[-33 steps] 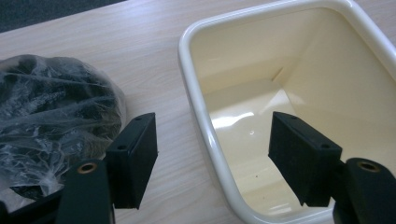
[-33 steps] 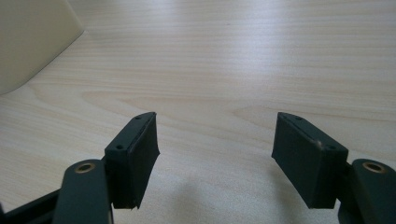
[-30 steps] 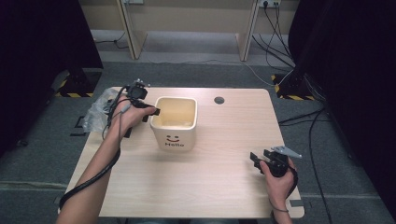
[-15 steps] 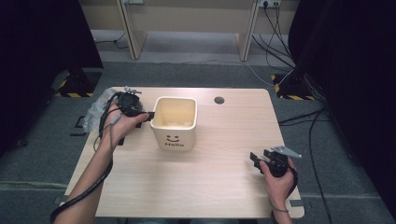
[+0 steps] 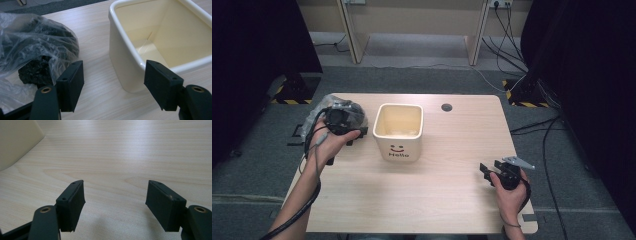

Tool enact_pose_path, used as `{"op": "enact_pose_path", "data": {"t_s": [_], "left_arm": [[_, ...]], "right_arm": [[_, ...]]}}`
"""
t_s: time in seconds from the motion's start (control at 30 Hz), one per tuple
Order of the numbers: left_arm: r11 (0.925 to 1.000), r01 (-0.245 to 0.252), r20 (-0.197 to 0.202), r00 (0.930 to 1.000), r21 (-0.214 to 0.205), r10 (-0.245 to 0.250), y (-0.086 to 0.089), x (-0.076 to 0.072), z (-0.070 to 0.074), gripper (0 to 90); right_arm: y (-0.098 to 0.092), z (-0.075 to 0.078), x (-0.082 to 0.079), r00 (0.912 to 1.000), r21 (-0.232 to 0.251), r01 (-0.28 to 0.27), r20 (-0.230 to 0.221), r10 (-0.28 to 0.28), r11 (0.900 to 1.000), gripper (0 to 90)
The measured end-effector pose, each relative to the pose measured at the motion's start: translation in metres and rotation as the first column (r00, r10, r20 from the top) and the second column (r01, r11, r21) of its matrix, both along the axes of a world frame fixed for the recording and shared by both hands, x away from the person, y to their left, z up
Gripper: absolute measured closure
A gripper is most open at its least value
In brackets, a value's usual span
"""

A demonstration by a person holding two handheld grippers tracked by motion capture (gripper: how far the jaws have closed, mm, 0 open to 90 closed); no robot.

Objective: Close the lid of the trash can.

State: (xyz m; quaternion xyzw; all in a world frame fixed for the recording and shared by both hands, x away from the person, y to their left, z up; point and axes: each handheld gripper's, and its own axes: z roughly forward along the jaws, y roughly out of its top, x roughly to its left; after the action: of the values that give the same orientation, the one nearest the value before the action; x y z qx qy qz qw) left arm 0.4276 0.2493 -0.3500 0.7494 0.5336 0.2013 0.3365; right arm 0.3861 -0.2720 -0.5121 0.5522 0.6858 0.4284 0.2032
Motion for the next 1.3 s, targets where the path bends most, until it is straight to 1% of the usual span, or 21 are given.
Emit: {"op": "enact_pose_path", "data": {"t_s": [0.13, 0.17, 0.2, 0.33, 0.43, 0.53, 0.7, 0.83, 0.93, 1.07, 1.1, 1.3], "left_arm": [[1.0, 0.0, 0.013, 0.9999, -0.01, 0.0, 0.006, -0.009, -0.004, 31.7], [1.0, 0.0, 0.013, 0.9999, -0.01, 0.0, 0.006, -0.009, -0.004, 31.7], [1.0, -0.001, 0.016, 0.9999, -0.009, 0.001, 0.009, -0.013, -0.006, 31.7], [0.9999, -0.005, 0.024, 0.9997, -0.01, 0.006, 0.016, -0.022, -0.014, 31.7], [0.9999, -0.01, 0.022, 0.9997, -0.012, 0.01, 0.021, -0.027, -0.02, 31.7], [0.9998, -0.015, 0.02, 0.9997, -0.013, 0.015, 0.026, -0.031, -0.025, 31.7], [0.9995, -0.027, 0.03, 0.9992, -0.017, 0.027, 0.034, -0.037, -0.032, 31.7], [0.9993, -0.025, 0.051, 0.9983, -0.028, 0.027, 0.039, -0.043, -0.039, 31.6], [0.999, -0.029, 0.051, 0.9982, -0.034, 0.031, 0.043, -0.044, -0.043, 31.5], [0.9986, -0.042, 0.053, 0.9976, -0.033, 0.044, 0.051, -0.049, -0.055, 31.0], [0.9986, -0.042, 0.053, 0.9976, -0.033, 0.044, 0.051, -0.049, -0.055, 30.9], [0.9984, -0.044, 0.055, 0.9974, -0.034, 0.046, 0.059, -0.056, -0.072, 30.6]], "right_arm": [[0.0, 0.0, 0.0, 1.0, 0.001, 0.001, 0.0, -0.001, 1.0, 31.4], [0.0, 0.0, 0.0, 1.0, 0.0, 0.0, 0.0, 0.0, 1.0, 31.3], [0.0, 0.0, 0.0, 1.0, 0.0, 0.0, 0.0, 0.0, 1.0, 31.3], [0.0, 0.0, 0.0, 1.0, 0.0, 0.001, 0.0, -0.001, 1.0, 31.3], [0.0, 0.0, 0.0, 1.0, -0.001, 0.001, 0.001, -0.001, 1.0, 31.3], [0.0, 0.0, 0.0, 1.0, -0.003, 0.0, -0.002, 0.0, 1.0, 31.3], [0.0, 0.0, 0.0, 1.0, 0.0, 0.002, -0.003, -0.002, 1.0, 31.3], [0.0, 0.0, 0.0, 1.0, 0.0, 0.002, -0.003, -0.002, 1.0, 31.3], [0.0, 0.0, -0.001, 1.0, 0.003, 0.004, -0.004, -0.004, 1.0, 31.3], [0.0, 0.0, -0.001, 1.0, 0.004, 0.005, -0.004, -0.005, 1.0, 31.3], [0.0, 0.0, -0.001, 1.0, 0.004, 0.005, -0.004, -0.005, 1.0, 31.3], [0.0, 0.0, -0.001, 1.0, 0.005, 0.005, -0.005, -0.005, 1.0, 31.2]]}}
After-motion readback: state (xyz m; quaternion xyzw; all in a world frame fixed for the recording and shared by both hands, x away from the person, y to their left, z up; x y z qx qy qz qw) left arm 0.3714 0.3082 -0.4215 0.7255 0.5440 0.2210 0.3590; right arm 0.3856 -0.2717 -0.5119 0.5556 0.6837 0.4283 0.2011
